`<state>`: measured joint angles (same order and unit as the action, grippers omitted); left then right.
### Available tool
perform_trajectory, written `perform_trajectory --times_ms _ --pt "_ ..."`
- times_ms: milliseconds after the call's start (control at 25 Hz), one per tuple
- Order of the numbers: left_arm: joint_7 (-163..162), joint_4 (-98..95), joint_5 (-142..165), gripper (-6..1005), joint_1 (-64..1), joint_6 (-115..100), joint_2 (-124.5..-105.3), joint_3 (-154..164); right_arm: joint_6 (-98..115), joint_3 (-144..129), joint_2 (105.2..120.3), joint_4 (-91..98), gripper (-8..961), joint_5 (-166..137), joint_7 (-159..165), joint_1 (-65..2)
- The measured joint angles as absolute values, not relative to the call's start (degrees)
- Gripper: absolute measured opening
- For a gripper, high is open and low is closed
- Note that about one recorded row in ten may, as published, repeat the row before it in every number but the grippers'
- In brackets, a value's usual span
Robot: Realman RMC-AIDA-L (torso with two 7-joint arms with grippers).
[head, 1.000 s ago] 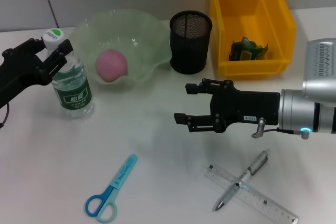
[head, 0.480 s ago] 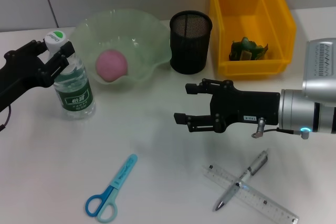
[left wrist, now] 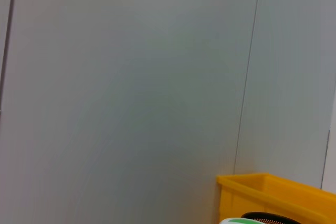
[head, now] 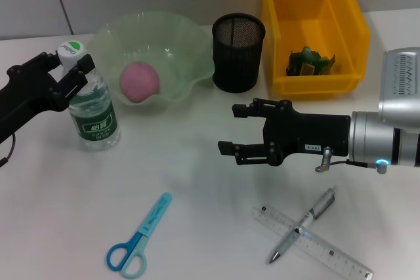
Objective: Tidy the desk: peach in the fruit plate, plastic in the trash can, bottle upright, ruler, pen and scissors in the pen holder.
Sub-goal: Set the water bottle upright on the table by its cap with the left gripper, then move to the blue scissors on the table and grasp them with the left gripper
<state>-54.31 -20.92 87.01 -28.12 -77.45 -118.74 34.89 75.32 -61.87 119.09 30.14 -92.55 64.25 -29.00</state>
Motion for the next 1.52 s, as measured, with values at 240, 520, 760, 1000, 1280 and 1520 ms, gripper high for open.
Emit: perform_trajectory --times_ms 240,520,760,1000,1280,1520 --pt "-54.3 -20.9 87.0 574 -28.1 -77.7 -118.74 34.9 75.3 -61.9 119.09 30.1 815 -92.6 64.3 -29.0" --pt "-54.3 -20.9 87.0 580 -28.1 -77.5 -118.74 35.1 75.3 -61.9 119.09 30.1 815 -92.6 64.4 -29.0" --pt "-54.3 -20.9 87.0 586 -28.1 -77.5 -118.74 35.1 75.3 -61.9 119.09 30.1 815 -92.6 64.7 -29.0" --pt "-54.3 -20.9 87.0 598 -28.0 -77.6 -118.69 35.0 75.3 -61.9 119.09 30.1 815 -92.6 64.9 -29.1" --pt "-54.3 -21.1 87.0 675 -27.7 -77.9 -118.65 34.7 75.3 -61.9 119.09 30.1 814 -92.7 64.9 -29.2" --pt "-54.9 -21.3 86.4 815 -27.5 -79.0 -118.56 34.7 75.4 -61.9 119.09 30.1 814 -92.7 65.0 -29.2"
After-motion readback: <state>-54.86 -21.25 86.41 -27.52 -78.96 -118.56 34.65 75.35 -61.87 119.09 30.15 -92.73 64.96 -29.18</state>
